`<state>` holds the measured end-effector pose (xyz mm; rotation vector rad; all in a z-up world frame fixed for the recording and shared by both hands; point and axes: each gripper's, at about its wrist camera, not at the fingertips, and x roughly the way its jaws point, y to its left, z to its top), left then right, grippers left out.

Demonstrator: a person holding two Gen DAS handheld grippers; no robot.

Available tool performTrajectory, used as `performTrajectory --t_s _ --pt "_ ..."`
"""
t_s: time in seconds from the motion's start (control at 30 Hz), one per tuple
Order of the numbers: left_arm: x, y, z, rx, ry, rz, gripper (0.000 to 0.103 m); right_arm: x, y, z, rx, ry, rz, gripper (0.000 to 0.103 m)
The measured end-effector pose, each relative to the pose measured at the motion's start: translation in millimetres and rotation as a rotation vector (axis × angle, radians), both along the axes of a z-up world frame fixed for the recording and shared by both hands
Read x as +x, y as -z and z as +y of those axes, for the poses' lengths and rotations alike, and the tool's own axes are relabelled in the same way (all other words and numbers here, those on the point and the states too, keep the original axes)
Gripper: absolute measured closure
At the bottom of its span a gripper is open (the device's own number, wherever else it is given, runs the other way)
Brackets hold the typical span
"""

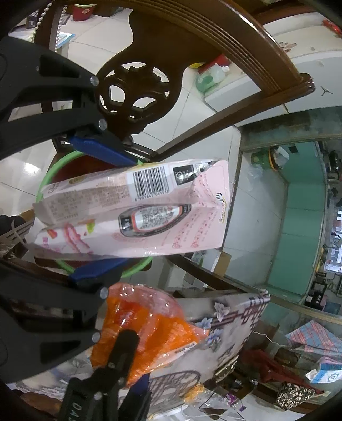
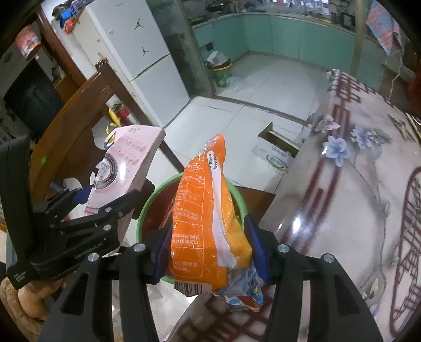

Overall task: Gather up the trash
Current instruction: 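Open both tools over the red bin to drop both bags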

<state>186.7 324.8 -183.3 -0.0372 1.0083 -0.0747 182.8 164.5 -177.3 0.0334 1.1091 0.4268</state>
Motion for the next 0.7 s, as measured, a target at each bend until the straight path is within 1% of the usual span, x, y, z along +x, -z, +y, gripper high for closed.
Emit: performTrajectory --t_s 0.37,0.4,0.43,0.47,0.5,0.53,0.6,0.7 --pt "12.0 10.2 9.2 -0.006 -0.027 0.021 0.039 15.5 18.2 18.9 -0.032 -0.057 0.025 0.052" --pt "13.0 11.4 9.5 -0.004 -0.03 0.023 0.039 16.3 19.9 20.1 -0.034 -0.06 0.028 0.051" --pt "14.0 13.3 9.8 0.001 -0.034 0.025 0.038 17.4 22.2 21.9 -0.041 -0.065 0.032 0.046" --pt "15.3 16.3 10.7 0.002 -0.038 0.034 0.037 18.8 24.0 23.5 -0.053 -0.072 0.037 0.038" --pt "15.9 18.2 10.8 -0.002 -0.045 0.041 0.035 19.5 24.5 24.8 -0.068 -0.068 0.033 0.025" --pt "16.2 18.9 12.1 -0.01 -0.051 0.043 0.031 18.9 23.9 24.7 -0.077 -0.061 0.02 0.025" --pt "14.4 16.8 13.1 -0.019 -0.06 0.037 0.028 18.9 20.8 20.6 -0.06 -0.057 0.017 0.025" --pt "10.1 8.9 8.8 -0.017 -0.05 0.014 0.019 17.5 14.2 10.1 -0.046 -0.034 0.006 0.025"
